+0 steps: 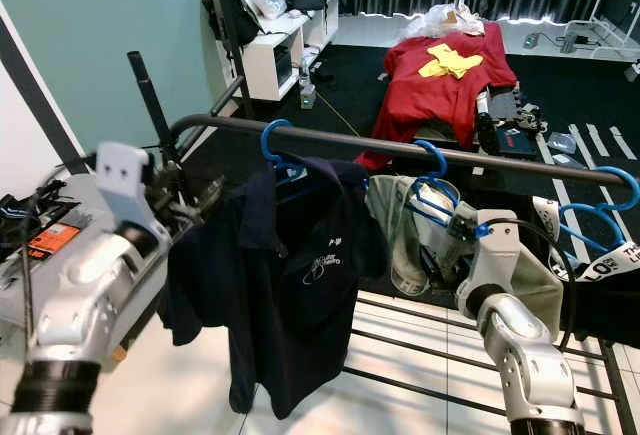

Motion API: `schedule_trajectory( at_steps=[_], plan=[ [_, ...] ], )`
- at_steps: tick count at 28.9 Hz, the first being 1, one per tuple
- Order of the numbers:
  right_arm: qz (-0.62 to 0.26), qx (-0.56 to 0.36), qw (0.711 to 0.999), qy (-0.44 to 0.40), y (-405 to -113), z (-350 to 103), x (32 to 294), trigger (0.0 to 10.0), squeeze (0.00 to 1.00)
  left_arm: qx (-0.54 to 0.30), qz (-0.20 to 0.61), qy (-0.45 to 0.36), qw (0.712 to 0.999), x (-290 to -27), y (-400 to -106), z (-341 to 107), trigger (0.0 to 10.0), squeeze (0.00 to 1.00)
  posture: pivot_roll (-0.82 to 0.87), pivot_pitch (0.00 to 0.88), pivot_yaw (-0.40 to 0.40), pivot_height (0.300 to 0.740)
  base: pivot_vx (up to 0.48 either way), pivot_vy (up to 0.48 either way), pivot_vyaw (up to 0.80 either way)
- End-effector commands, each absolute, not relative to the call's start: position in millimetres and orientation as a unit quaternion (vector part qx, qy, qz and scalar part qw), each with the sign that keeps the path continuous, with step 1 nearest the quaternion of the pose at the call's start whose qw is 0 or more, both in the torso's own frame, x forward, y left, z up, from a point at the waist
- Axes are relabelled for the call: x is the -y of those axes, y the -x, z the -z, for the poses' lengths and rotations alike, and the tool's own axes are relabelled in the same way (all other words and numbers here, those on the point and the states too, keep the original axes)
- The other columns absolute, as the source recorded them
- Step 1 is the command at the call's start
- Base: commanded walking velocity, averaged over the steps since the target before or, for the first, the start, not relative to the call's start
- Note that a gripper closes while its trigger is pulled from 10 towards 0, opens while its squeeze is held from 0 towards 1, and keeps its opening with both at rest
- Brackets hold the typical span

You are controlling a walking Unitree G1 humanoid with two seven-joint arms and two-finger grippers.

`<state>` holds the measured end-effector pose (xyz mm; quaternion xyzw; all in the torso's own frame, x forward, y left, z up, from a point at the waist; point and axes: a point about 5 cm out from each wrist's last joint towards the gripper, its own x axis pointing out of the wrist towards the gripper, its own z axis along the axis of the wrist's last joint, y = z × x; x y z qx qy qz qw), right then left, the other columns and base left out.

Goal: Hang hanger

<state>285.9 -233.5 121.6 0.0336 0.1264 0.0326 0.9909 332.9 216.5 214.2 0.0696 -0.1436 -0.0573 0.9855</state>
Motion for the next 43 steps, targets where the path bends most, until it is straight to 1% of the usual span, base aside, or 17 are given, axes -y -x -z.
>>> schedule_trajectory(
  at_steps=[1, 6, 8, 9, 10, 11, 12, 15, 18, 20, 22, 26, 29, 39, 43],
  plan=[
    [-0.028, -0.123, 0.991, -0.034, -288, -121, 235, 10.0, 0.0, 0.162, 0.047, -0.091, 0.982, -221, -337, -224, 10.0, 0.0, -0.09, 0.011, 0.009, 0.74, 0.0, 0.0, 0.0],
    [-0.028, -0.123, 0.991, -0.034, -288, -121, 235, 10.0, 0.0, 0.172, 0.052, -0.096, 0.979, -220, -340, -231, 10.0, 0.0, -0.09, 0.01, 0.009, 0.74, 0.0, 0.0, 0.0],
    [-0.028, -0.122, 0.992, -0.031, -288, -122, 235, 10.0, 0.0, 0.2, 0.098, -0.125, 0.967, -204, -349, -251, 10.0, 0.0, -0.11, 0.003, 0.015, 0.74, 0.0, 0.0, 0.0],
    [-0.028, -0.122, 0.992, -0.031, -288, -122, 235, 10.0, 0.0, 0.2, 0.098, -0.125, 0.967, -204, -349, -251, 10.0, 0.0, -0.11, 0.003, 0.015, 0.74, 0.0, 0.0, 0.0],
    [-0.027, -0.122, 0.992, -0.03, -288, -122, 236, 10.0, 0.0, 0.206, 0.116, -0.136, 0.962, -199, -351, -257, 10.0, 0.0, -0.11, 0.003, 0.015, 0.74, 0.0, 0.0, 0.0],
    [-0.027, -0.122, 0.992, -0.03, -288, -122, 236, 10.0, 0.0, 0.206, 0.116, -0.136, 0.962, -199, -351, -257, 10.0, 0.0, -0.11, 0.003, 0.015, 0.74, 0.0, 0.0, 0.0],
    [-0.025, -0.122, 0.992, -0.026, -287, -122, 236, 10.0, 0.0, 0.2, 0.147, -0.152, 0.957, -186, -354, -255, 10.0, 0.0, -0.12, 0.004, 0.024, 0.74, 0.0, 0.0, 0.0],
    [-0.025, -0.122, 0.992, -0.025, -287, -122, 236, 10.0, 0.0, 0.196, 0.157, -0.158, 0.955, -182, -354, -253, 10.0, 0.0, -0.12, 0.004, 0.024, 0.74, 0.0, 0.0, 0.0],
    [-0.025, -0.122, 0.992, -0.027, -287, -122, 236, 10.0, 0.0, 0.21, 0.186, -0.205, 0.938, -172, -352, -257, 10.0, 0.0, -0.11, 0.006, 0.022, 0.74, 0.0, 0.0, 0.0],
    [-0.027, -0.122, 0.992, -0.028, -287, -121, 235, 10.0, 0.0, 0.23, 0.192, -0.239, 0.924, -170, -353, -267, 10.0, 0.0, -0.11, 0.006, 0.021, 0.74, 0.0, 0.0, 0.0],
    [-0.027, -0.122, 0.992, -0.028, -287, -121, 235, 10.0, 0.0, 0.23, 0.192, -0.239, 0.924, -170, -353, -267, 10.0, 0.0, -0.11, 0.006, 0.021, 0.74, 0.0, 0.0, 0.0],
    [-0.028, -0.122, 0.992, -0.028, -288, -121, 234, 10.0, 0.0, 0.245, 0.195, -0.255, 0.915, -170, -355, -276, 10.0, 0.0, -0.11, 0.003, 0.025, 0.74, 0.0, 0.0, 0.0],
    [-0.03, -0.12, 0.992, -0.029, -289, -121, 232, 10.0, 0.0, 0.26, 0.221, -0.277, 0.898, -162, -356, -285, 10.0, 0.0, -0.11, 0.001, 0.031, 0.74, 0.0, 0.0, 0.0],
    [-0.026, -0.121, 0.992, -0.028, -286, -121, 235, 10.0, 0.0, 0.266, 0.24, -0.284, 0.889, -153, -357, -283, 10.0, 0.0, -0.12, 0.003, 0.033, 0.74, 0.0, 0.0, 0.0],
    [-0.027, -0.121, 0.992, -0.028, -287, -120, 234, 10.0, 0.0, 0.261, 0.237, -0.28, 0.893, -155, -359, -280, 10.0, 0.0, -0.12, 0.004, 0.033, 0.74, 0.0, 0.0, 0.0]
  ],
)
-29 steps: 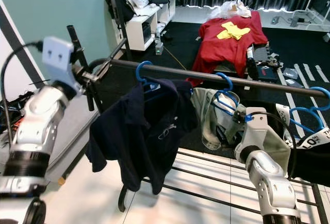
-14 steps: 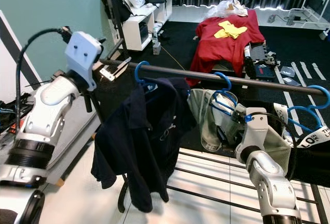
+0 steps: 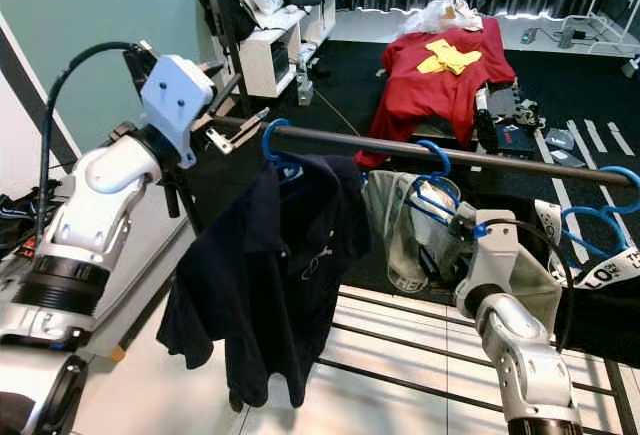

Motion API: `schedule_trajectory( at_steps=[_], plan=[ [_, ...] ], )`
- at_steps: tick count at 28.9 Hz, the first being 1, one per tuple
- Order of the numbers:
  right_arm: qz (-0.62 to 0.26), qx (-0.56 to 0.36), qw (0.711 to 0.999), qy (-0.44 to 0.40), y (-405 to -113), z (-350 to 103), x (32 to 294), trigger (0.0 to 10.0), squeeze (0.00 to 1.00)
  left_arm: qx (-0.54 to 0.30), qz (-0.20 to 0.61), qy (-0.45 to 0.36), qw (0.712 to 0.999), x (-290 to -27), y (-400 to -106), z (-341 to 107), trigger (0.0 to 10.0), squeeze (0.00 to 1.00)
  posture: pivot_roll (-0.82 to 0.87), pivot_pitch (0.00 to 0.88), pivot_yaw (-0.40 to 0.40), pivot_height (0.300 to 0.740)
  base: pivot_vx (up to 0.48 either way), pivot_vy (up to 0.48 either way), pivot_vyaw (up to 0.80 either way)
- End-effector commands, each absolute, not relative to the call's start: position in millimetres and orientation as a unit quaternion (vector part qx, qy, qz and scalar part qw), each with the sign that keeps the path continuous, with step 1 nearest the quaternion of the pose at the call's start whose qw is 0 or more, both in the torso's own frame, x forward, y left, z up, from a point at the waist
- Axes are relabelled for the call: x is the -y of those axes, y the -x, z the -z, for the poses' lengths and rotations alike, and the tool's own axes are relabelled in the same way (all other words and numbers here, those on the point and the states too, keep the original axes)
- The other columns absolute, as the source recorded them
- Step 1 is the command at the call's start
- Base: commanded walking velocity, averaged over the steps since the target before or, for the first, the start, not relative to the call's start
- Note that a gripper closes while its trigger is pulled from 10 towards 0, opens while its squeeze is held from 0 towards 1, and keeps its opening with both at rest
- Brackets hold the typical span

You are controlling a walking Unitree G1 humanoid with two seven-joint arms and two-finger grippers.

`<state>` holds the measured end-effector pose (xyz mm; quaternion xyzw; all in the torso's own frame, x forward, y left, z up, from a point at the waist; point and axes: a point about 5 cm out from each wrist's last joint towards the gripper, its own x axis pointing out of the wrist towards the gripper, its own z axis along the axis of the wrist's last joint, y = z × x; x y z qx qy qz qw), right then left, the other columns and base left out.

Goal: Hang hanger

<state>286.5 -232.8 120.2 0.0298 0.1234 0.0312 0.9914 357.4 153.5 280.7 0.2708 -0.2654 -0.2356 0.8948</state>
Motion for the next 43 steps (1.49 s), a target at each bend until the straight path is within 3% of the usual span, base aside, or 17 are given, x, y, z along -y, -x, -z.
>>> schedule_trajectory(
  at_steps=[1, 4, 5, 7, 8, 9, 10, 12, 13, 18, 25, 38, 43],
  plan=[
    [-0.027, -0.121, 0.992, -0.028, -287, -120, 234, 10.0, 0.0, 0.261, 0.237, -0.28, 0.893, -155, -359, -280, 10.0, 0.0, -0.12, 0.004, 0.033, 0.74, 0.0, 0.0, 0.0],
    [-0.03, -0.121, 0.992, -0.029, -287, -120, 233, 10.0, 0.0, 0.248, 0.22, -0.253, 0.909, -163, -362, -277, 10.0, 0.0, -0.12, 0.006, 0.034, 0.74, 0.0, 0.0, 0.0],
    [-0.03, -0.122, 0.992, -0.029, -286, -120, 233, 10.0, 0.0, 0.223, 0.201, -0.196, 0.933, -173, -365, -269, 10.0, 0.0, -0.12, 0.006, 0.037, 0.74, 0.0, 0.0, 0.0],
    [-0.03, -0.122, 0.992, -0.029, -286, -120, 233, 10.0, 0.0, 0.223, 0.201, -0.196, 0.933, -173, -365, -269, 10.0, 0.0, -0.12, 0.006, 0.037, 0.74, 0.0, 0.0, 0.0],
    [-0.03, -0.122, 0.992, -0.029, -286, -120, 233, 10.0, 0.0, 0.182, 0.176, -0.119, 0.96, -190, -367, -250, 10.0, 0.0, -0.12, 0.007, 0.041, 0.74, 0.0, 0.0, 0.0],
    [-0.03, -0.122, 0.992, -0.029, -286, -120, 233, 10.0, 0.0, 0.182, 0.176, -0.119, 0.96, -190, -367, -250, 10.0, 0.0, -0.12, 0.007, 0.041, 0.74, 0.0, 0.0, 0.0],
    [-0.029, -0.123, 0.992, -0.029, -284, -119, 233, 10.0, 0.0, 0.133, 0.146, -0.047, 0.979, -208, -363, -222, 10.0, 0.0, -0.12, 0.01, 0.042, 0.74, 0.0, 0.0, 0.0],
    [-0.029, -0.123, 0.992, -0.029, -284, -119, 233, 10.0, 0.0, 0.133, 0.146, -0.047, 0.979, -208, -363, -222, 10.0, 0.0, -0.12, 0.01, 0.042, 0.74, 0.0, 0.0, 0.0],
    [-0.028, -0.124, 0.991, -0.028, -283, -119, 234, 10.0, 0.0, 0.09, 0.117, 0.005, 0.989, -222, -354, -194, 10.0, 0.0, -0.12, 0.015, 0.041, 0.74, 0.0, 0.0, 0.0],
    [-0.027, -0.126, 0.991, -0.028, -282, -118, 236, 10.0, 0.0, 0.045, 0.088, 0.042, 0.994, -233, -338, -162, 10.0, 0.0, -0.11, 0.017, 0.04, 0.74, 0.0, 0.0, 0.0],
    [-0.031, -0.126, 0.991, -0.028, -288, -118, 233, 10.0, 0.0, -0.006, 0.09, 0.084, 0.992, -224, -313, -125, 10.0, 0.0, -0.1, 0.016, 0.035, 0.74, -0.292, 0.0, 0.0],
    [-0.033, -0.137, 0.99, -0.021, -285, -112, 234, 10.0, 0.0, -0.01, 0.12, 0.117, 0.986, -195, -313, -122, 10.0, 0.0, -0.12, 0.008, 0.023, 0.74, -0.305, 0.0, 0.0],
    [-0.034, -0.143, 0.989, -0.016, -283, -109, 236, 10.0, 0.0, -0.023, 0.152, 0.095, 0.983, -169, -312, -117, 10.0, 0.0, -0.12, 0.004, 0.018, 0.74, 0.0, 0.0, 0.0]
  ],
)
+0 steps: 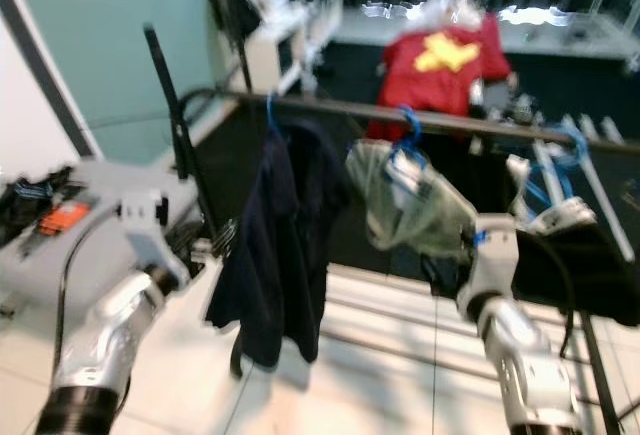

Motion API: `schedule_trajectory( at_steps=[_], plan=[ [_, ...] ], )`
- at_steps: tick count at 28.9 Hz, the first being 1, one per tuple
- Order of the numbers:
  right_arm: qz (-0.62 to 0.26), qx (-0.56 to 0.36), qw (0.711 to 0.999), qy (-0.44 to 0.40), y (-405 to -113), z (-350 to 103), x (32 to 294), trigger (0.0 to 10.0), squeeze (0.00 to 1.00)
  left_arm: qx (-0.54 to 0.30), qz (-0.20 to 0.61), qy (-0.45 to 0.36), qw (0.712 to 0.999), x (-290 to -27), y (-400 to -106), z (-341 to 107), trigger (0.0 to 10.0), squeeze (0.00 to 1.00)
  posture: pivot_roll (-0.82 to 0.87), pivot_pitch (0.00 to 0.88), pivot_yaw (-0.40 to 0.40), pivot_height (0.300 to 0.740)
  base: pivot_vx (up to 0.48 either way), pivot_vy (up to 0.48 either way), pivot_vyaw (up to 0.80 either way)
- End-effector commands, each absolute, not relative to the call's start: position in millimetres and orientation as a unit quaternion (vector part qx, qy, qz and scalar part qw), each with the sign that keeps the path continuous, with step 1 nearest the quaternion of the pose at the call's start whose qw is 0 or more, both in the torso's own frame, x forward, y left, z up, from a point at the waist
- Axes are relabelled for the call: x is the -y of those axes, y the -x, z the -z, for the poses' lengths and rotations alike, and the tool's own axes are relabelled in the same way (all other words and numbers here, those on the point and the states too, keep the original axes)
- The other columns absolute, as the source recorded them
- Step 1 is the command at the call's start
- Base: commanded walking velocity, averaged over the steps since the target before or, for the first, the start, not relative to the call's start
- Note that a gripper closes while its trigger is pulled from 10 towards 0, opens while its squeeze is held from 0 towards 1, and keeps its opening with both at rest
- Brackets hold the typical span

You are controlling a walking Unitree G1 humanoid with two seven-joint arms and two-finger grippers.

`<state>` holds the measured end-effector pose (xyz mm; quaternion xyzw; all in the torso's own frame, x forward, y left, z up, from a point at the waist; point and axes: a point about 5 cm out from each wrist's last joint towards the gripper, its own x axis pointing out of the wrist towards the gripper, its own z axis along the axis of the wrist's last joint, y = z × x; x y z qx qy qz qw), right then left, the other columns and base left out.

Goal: Hang hanger

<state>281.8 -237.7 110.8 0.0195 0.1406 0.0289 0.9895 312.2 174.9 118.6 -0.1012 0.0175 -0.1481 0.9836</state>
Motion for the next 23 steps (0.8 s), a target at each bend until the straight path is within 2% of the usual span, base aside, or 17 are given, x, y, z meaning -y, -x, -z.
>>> schedule_trajectory(
  at_steps=[1, 4, 6, 12, 19, 23],
  plan=[
    [-0.034, -0.143, 0.989, -0.016, -283, -109, 236, 10.0, 0.0, -0.023, 0.152, 0.095, 0.983, -169, -312, -117, 10.0, 0.0, -0.12, 0.004, 0.018, 0.74, 0.0, 0.0, 0.0],
    [-0.036, -0.147, 0.988, -0.013, -283, -108, 235, 10.0, 0.0, -0.017, 0.171, 0.108, 0.979, -152, -314, -124, 10.0, 0.0, -0.12, 0.003, 0.015, 0.74, 0.0, -0.308, 0.0],
    [-0.036, -0.147, 0.988, -0.013, -283, -108, 235, 10.0, 0.0, -0.017, 0.171, 0.108, 0.979, -152, -314, -124, 10.0, 0.0, -0.12, 0.003, 0.015, 0.74, 0.0, -0.461, 0.0],
    [-0.035, -0.151, 0.988, -0.008, -283, -107, 235, 10.0, 0.0, 0.041, 0.258, 0.165, 0.951, -113, -315, -170, 10.0, 0.0, -0.13, 0.004, 0.014, 0.74, 0.0, -0.463, 0.0],
    [-0.035, -0.152, 0.988, -0.001, -281, -106, 237, 10.0, 0.0, 0.05, 0.264, 0.174, 0.947, -105, -313, -179, 10.0, 0.0, -0.13, 0.005, 0.012, 0.74, 0.0, -0.467, 0.0],
    [-0.042, -0.13, 0.991, -0.01, -282, -114, 237, 10.0, 0.0, 0.052, 0.251, 0.188, 0.948, -104, -314, -183, 10.0, 0.0, -0.13, 0.006, 0.012, 0.74, 0.0, 0.0, 0.0]
  ],
)
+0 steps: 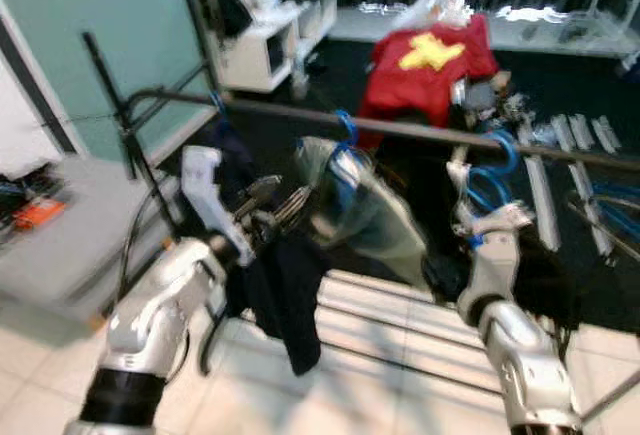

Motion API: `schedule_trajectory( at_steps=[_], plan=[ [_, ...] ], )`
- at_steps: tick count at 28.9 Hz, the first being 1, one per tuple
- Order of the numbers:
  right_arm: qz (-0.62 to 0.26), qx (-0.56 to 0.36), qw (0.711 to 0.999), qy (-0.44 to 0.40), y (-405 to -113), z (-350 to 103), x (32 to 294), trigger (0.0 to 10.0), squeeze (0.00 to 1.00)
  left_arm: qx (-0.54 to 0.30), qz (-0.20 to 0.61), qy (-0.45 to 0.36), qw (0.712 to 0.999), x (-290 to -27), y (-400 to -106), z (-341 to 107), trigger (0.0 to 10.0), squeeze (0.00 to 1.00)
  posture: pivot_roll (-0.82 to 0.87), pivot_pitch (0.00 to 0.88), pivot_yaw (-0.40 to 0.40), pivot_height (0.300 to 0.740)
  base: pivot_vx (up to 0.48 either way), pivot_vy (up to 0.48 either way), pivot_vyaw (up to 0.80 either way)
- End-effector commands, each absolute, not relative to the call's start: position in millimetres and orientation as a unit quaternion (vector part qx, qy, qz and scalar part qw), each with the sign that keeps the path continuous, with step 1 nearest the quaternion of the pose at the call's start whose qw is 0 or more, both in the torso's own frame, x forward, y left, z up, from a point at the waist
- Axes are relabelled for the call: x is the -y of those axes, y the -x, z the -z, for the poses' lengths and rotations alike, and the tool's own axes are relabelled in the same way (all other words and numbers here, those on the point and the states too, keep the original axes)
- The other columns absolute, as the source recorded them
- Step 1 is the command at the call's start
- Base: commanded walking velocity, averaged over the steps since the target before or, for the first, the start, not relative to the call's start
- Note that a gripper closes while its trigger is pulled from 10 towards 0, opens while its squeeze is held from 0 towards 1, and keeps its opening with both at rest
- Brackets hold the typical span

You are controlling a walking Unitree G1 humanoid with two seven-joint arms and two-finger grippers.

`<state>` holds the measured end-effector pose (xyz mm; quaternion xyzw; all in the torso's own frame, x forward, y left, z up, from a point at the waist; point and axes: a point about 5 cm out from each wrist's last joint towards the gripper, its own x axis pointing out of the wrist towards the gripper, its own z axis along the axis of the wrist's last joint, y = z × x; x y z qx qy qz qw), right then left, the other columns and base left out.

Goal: Hang hanger

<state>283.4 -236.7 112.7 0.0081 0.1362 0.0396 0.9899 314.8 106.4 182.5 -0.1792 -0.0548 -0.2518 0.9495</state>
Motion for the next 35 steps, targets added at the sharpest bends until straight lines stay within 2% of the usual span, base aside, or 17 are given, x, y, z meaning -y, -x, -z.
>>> schedule_trajectory(
  at_steps=[1, 2, 4, 7, 9, 15, 19, 22, 24, 27, 28, 35],
  plan=[
    [-0.055, -0.106, 0.993, -0.022, -284, -122, 235, 10.0, 0.0, 0.053, 0.247, 0.191, 0.949, -105, -315, -184, 10.0, 0.0, -0.12, 0.006, 0.011, 0.74, 0.0, 0.0, 0.0],
    [-0.055, -0.106, 0.993, -0.022, -284, -122, 235, 10.0, 0.0, 0.053, 0.247, 0.191, 0.949, -105, -315, -184, 10.0, 0.0, -0.12, 0.006, 0.011, 0.74, 0.0, 0.0, 0.0],
    [-0.119, -0.046, 0.99, -0.056, -285, -146, 222, 10.0, 0.0, 0.046, 0.231, 0.183, 0.955, -109, -318, -182, 10.0, 0.0, -0.13, 0.006, 0.012, 0.74, 0.0, 0.0, 0.0],
    [-0.168, -0.015, 0.983, -0.072, -283, -160, 212, 10.0, 0.0, 0.04, 0.215, 0.172, 0.96, -113, -321, -179, 10.0, 0.0, -0.13, 0.006, 0.012, 0.74, 0.0, 0.0, 0.0],
    [-0.255, 0.014, 0.963, -0.087, -278, -178, 194, 10.0, 0.0, 0.021, 0.172, 0.144, 0.974, -126, -325, -171, 10.0, 0.0, -0.13, 0.005, 0.015, 0.74, 0.0, 0.0, 0.0],
    [-0.339, 0.01, 0.938, -0.068, -277, -186, 172, 10.0, 0.0, -0.008, 0.094, 0.099, 0.991, -152, -330, -158, 10.0, 0.0, -0.12, 0.006, 0.015, 0.74, 0.0, 0.0, 0.0],
    [-0.341, -0.006, 0.939, -0.032, -285, -181, 165, 10.0, 0.0, -0.014, 0.061, 0.085, 0.994, -163, -330, -154, 10.0, 0.0, -0.12, 0.006, 0.015, 0.74, 0.0, 0.0, 0.0],
    [-0.314, -0.017, 0.949, -0.003, -301, -176, 164, 10.0, 0.0, -0.017, 0.03, 0.076, 0.996, -174, -329, -151, 10.0, 0.0, -0.11, 0.008, 0.016, 0.74, 0.0, 0.0, 0.0],
    [-0.294, -0.015, 0.956, 0.002, -311, -176, 164, 10.0, 0.0, -0.015, 0.018, 0.072, 0.997, -178, -328, -151, 10.0, 0.0, -0.1, 0.008, 0.015, 0.74, 0.0, 0.0, 0.0],
    [-0.294, -0.015, 0.956, 0.002, -311, -176, 164, 10.0, 0.0, -0.015, 0.018, 0.072, 0.997, -178, -328, -151, 10.0, 0.0, -0.1, 0.008, 0.015, 0.74, 0.0, 0.0, 0.0],
    [-0.252, -0.01, 0.968, 0.016, -338, -179, 168, 10.0, 0.0, -0.006, 0.004, 0.059, 0.998, -185, -327, -155, 10.0, 0.0, -0.03, 0.018, 0.02, 0.74, 0.0, 0.0, 0.0],
    [-0.237, -0.027, 0.97, 0.036, -365, -182, 166, 10.0, 0.0, 0.002, -0.026, 0.035, 0.999, -202, -322, -162, 10.0, 0.0, 0.04, 0.034, 0.015, 0.74, 0.0, 0.0, 0.0]
  ],
)
